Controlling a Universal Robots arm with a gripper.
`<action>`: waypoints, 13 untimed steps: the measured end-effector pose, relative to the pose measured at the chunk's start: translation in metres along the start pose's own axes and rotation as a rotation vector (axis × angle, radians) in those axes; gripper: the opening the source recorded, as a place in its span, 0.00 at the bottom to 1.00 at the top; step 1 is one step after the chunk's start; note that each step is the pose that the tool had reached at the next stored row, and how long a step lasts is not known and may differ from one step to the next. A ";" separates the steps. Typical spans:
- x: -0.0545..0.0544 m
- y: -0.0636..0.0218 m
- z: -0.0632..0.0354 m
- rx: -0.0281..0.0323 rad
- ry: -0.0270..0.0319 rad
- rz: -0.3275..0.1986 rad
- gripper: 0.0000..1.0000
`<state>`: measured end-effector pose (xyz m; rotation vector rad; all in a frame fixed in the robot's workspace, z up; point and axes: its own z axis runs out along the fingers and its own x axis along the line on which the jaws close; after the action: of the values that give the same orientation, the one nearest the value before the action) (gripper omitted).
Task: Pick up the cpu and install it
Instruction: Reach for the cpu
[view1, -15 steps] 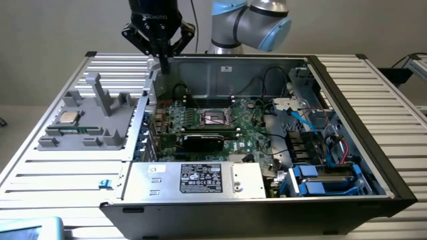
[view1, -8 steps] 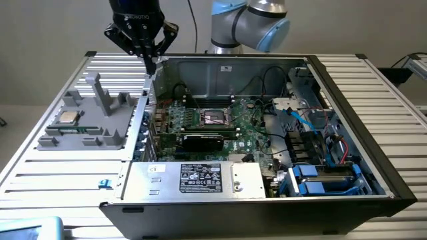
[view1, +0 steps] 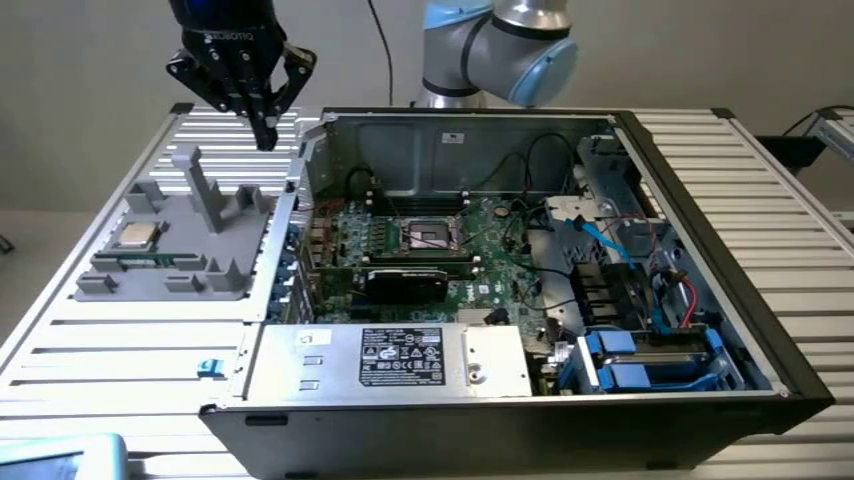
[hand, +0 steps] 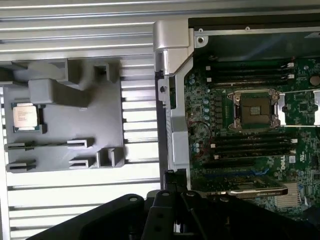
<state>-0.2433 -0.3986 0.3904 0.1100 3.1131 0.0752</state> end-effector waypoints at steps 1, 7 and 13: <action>0.005 -0.0003 0.0002 0.0000 0.0000 0.000 0.11; 0.032 -0.0013 0.0026 0.0000 0.0000 0.000 0.11; 0.059 -0.0015 0.0059 0.0000 0.0000 0.000 0.11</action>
<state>-0.3025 -0.3955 0.3830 0.1099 3.1131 0.0752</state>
